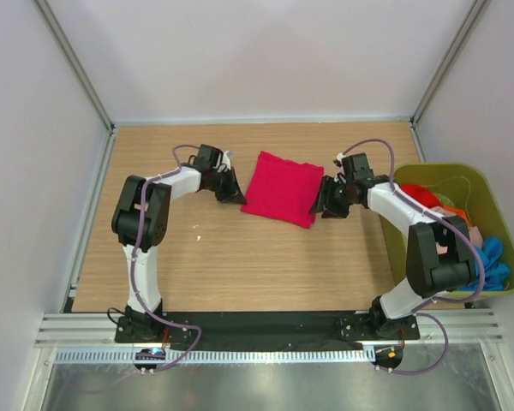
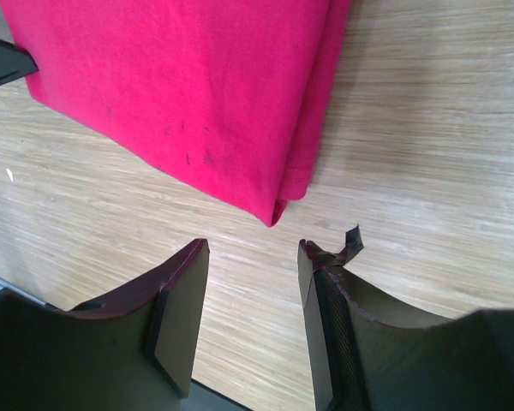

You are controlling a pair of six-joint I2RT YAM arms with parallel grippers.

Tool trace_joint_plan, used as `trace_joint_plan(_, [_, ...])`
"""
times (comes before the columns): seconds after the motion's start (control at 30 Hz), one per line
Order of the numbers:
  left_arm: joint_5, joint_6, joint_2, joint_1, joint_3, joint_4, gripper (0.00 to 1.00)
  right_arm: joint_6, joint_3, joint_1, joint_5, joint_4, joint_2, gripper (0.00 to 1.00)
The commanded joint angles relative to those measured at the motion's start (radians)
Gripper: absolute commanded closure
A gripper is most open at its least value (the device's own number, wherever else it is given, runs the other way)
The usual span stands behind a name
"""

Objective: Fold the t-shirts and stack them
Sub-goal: Fold the tshirt

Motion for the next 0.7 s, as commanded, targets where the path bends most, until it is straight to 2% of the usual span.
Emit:
trace_joint_plan(0.0, [-0.019,-0.028,-0.052,-0.003,-0.033,0.008,1.00,-0.016,0.058,0.004,0.026,-0.047,-0.068,0.47])
trace_joint_plan(0.33, [-0.064,-0.058,-0.279,-0.001,-0.228,0.003,1.00,-0.017,0.062,0.001,0.033,-0.067,-0.102,0.47])
trace_joint_plan(0.5, [-0.113,-0.074,-0.280,-0.009,-0.206,-0.136,1.00,-0.016,0.056,0.001,0.026,-0.067,-0.116,0.47])
trace_joint_plan(0.67, [-0.186,-0.120,-0.334,-0.015,-0.312,-0.161,0.98,-0.042,0.076,0.001,-0.016,-0.041,-0.087,0.44])
